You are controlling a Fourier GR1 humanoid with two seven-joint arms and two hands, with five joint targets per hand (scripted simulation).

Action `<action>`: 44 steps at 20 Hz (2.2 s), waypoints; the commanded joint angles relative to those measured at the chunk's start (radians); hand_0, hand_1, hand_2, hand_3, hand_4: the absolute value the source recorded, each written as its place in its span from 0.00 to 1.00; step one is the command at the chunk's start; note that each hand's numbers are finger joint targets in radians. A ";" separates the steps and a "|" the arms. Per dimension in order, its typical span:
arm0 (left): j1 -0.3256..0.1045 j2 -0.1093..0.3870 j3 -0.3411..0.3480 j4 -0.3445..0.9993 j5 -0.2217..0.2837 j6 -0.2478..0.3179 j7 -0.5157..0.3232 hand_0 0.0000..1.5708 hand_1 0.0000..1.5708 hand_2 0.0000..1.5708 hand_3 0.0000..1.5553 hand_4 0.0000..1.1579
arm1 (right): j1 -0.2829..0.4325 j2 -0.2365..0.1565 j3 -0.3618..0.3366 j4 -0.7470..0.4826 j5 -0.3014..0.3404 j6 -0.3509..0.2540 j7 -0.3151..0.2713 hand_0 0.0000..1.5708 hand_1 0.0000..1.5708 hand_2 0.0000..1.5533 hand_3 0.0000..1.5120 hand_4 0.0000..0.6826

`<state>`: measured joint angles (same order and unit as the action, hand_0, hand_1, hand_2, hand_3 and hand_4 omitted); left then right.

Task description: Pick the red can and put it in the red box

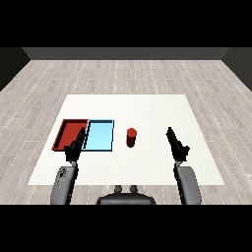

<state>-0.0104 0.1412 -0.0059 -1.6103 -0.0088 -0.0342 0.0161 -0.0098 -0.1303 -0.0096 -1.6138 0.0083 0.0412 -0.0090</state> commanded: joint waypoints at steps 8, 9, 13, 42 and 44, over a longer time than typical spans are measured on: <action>-0.008 -0.112 0.021 -0.102 0.056 0.004 -0.285 0.00 0.00 0.00 0.00 0.00 | -0.026 0.054 -0.043 -0.032 -0.087 0.055 -0.198 0.00 0.00 0.00 0.00 0.00; -0.055 -0.098 0.045 -0.056 0.059 -0.001 -0.299 0.00 0.00 0.00 0.00 0.00 | 0.001 0.056 -0.033 -0.040 -0.086 0.068 -0.231 0.00 0.00 0.00 0.00 0.00; 0.010 -0.090 0.062 0.012 0.074 -0.055 -0.467 0.00 0.00 0.00 0.00 0.00 | 0.078 0.041 -0.055 -0.043 -0.120 0.125 -0.314 0.00 0.00 0.00 0.00 0.00; 0.020 -0.115 0.057 -0.003 0.097 -0.047 -0.497 0.00 0.00 0.00 0.00 0.00 | -0.148 0.105 -0.024 0.209 -0.061 0.059 -0.281 0.00 0.00 0.00 0.00 0.00; 0.023 -0.051 0.127 0.007 0.157 -0.111 -0.499 0.00 0.00 0.00 0.00 0.00 | -0.204 0.114 -0.033 0.248 -0.084 0.062 -0.240 0.00 0.00 0.00 0.00 0.00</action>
<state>0.0080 0.0575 0.0822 -1.6101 0.1170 -0.1113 -0.4642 -0.1635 -0.0336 -0.0474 -1.4009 -0.0621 0.1114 -0.2915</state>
